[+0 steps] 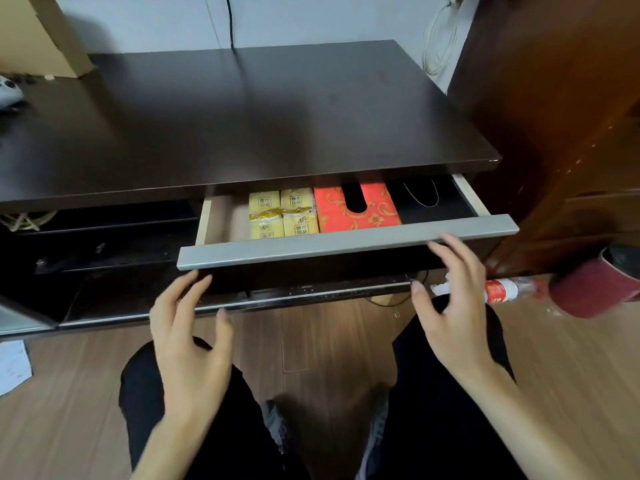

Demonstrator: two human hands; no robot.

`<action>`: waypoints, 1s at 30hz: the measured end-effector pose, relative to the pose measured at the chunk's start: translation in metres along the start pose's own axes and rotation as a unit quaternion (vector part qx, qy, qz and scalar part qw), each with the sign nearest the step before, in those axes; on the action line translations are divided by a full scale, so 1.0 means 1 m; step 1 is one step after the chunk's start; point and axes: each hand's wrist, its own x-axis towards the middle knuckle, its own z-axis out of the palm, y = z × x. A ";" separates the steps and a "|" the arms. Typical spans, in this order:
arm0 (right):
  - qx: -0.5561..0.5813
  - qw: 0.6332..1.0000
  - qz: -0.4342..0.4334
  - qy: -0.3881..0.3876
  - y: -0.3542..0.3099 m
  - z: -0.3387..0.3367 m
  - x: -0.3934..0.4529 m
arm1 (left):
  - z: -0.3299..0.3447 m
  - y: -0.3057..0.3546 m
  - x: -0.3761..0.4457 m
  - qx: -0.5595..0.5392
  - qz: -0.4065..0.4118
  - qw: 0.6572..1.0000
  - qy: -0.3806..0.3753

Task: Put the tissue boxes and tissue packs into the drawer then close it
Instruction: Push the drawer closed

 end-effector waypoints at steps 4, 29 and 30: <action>0.003 0.987 0.155 0.036 0.009 0.009 -0.007 | 0.018 0.002 -0.023 -0.040 -0.143 0.987 -0.062; -0.142 0.980 0.109 -0.088 0.057 0.091 0.122 | 0.098 -0.050 0.117 0.146 0.002 0.959 -0.241; -0.145 0.980 0.101 -0.087 0.061 0.090 0.121 | 0.096 -0.052 0.116 0.140 -0.001 0.960 -0.242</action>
